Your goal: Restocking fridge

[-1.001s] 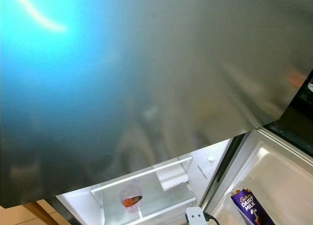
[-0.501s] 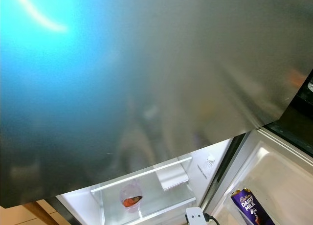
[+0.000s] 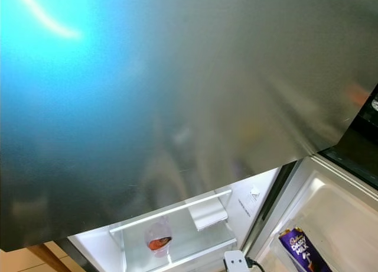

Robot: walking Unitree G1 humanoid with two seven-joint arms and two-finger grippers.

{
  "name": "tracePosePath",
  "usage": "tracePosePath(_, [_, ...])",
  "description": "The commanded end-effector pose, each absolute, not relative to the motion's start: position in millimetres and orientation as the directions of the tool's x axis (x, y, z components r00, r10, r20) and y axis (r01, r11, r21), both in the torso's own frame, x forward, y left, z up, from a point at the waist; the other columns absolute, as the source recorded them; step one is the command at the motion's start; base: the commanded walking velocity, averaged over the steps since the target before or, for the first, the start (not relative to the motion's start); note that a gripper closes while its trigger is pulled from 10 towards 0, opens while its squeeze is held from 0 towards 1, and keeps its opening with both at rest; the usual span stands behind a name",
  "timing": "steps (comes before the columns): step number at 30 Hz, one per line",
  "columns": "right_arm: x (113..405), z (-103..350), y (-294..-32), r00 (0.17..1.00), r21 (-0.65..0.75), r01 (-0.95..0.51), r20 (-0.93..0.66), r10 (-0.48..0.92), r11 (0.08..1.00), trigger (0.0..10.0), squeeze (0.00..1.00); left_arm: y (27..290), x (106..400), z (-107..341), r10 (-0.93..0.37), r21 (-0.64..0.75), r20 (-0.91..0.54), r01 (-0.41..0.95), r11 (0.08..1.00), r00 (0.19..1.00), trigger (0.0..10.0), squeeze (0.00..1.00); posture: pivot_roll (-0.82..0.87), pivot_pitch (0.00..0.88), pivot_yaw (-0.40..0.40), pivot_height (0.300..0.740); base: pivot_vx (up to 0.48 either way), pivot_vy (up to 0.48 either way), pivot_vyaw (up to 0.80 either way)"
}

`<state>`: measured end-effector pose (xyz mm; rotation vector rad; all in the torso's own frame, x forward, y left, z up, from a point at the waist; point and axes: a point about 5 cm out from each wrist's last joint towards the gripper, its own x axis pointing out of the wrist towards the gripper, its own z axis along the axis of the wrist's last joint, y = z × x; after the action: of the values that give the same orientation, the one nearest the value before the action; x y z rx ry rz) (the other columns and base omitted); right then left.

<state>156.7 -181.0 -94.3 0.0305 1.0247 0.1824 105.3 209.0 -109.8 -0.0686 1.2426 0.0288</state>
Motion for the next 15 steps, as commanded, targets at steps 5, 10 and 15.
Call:
tracePosePath(5, [156.5,-94.7,-178.0,0.499,0.116,-0.146,-0.849,0.174,0.983,10.0,0.00,219.0,99.1,-109.6,0.004,-0.015,-0.955,-0.062,0.998,0.298,10.0,0.00,-0.02,0.010,0.010,0.740,0.000,0.000,0.00])
tracePosePath(10, [156.2,-94.9,-178.1,0.498,0.115,-0.147,-0.850,0.174,0.982,10.0,0.00,218.7,99.0,-109.6,0.004,-0.015,-0.955,-0.061,0.998,0.297,10.0,0.00,-0.01,0.011,0.010,0.740,0.000,0.000,0.00])
tracePosePath(15, [156.1,-94.9,-178.0,0.498,0.115,-0.147,-0.849,0.174,0.982,10.0,0.00,219.0,98.8,-109.6,0.004,-0.015,-0.955,-0.062,0.998,0.297,10.0,0.00,-0.02,0.011,0.010,0.740,0.000,0.000,0.00])
